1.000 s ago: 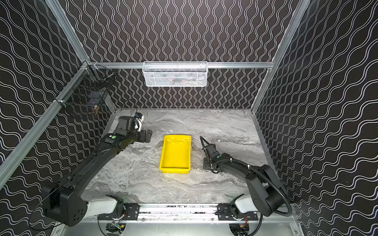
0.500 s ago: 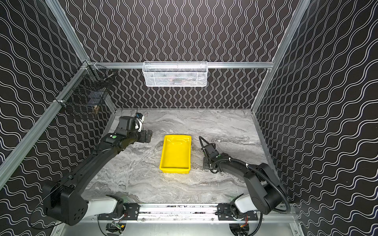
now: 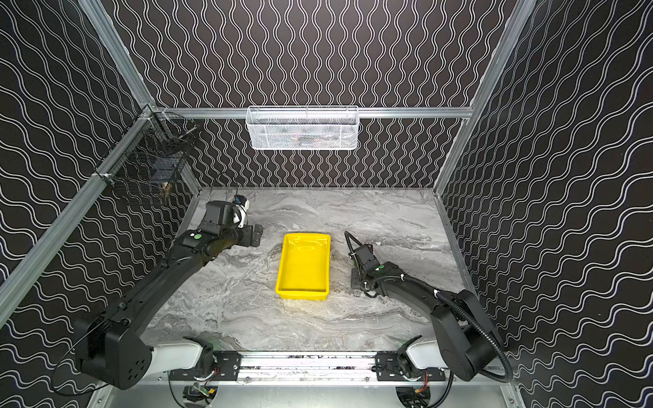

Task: Put the screwdriver in the bin
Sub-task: Pick up the screwdriver from the middle-right of the table, then place the screwdriver into the bin.

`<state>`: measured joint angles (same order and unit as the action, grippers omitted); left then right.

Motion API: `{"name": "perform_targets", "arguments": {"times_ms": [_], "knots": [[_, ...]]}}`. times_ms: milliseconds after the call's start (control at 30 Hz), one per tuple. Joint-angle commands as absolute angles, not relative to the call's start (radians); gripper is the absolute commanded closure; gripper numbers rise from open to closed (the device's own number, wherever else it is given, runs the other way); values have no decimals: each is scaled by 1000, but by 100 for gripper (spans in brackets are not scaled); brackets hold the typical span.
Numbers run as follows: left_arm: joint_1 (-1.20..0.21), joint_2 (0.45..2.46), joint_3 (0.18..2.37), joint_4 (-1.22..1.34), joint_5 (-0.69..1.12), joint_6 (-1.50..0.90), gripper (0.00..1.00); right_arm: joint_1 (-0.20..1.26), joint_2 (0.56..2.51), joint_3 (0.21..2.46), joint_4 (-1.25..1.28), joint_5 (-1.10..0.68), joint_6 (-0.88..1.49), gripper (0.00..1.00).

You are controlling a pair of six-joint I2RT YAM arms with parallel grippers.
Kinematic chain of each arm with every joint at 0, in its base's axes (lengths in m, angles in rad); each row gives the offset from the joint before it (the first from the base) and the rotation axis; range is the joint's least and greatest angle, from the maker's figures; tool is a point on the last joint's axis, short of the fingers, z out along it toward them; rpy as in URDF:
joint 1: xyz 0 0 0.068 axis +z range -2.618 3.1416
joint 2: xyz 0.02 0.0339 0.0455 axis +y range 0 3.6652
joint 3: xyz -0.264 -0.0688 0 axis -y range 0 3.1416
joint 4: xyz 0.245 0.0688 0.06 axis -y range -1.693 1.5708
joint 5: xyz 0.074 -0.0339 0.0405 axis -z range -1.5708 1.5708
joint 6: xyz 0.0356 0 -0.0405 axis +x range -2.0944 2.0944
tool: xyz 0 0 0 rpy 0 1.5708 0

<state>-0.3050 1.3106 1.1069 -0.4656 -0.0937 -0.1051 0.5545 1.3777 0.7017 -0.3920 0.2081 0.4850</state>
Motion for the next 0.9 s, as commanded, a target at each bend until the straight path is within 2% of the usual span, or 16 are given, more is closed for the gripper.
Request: {"name": "perform_targets", "arguments": {"times_ms": [0,467,867], "knots": [[-305,1313,1110,-462,-95,-104,1,555,1376,716,-416,219,482,97],[-305,1304,1111,-463,-98,-102,1,555,1342,799,-494,227,433,97],[-303,1302,1117,-474,-118,-100,1,604,1347,990,-588,215,350,97]]}}
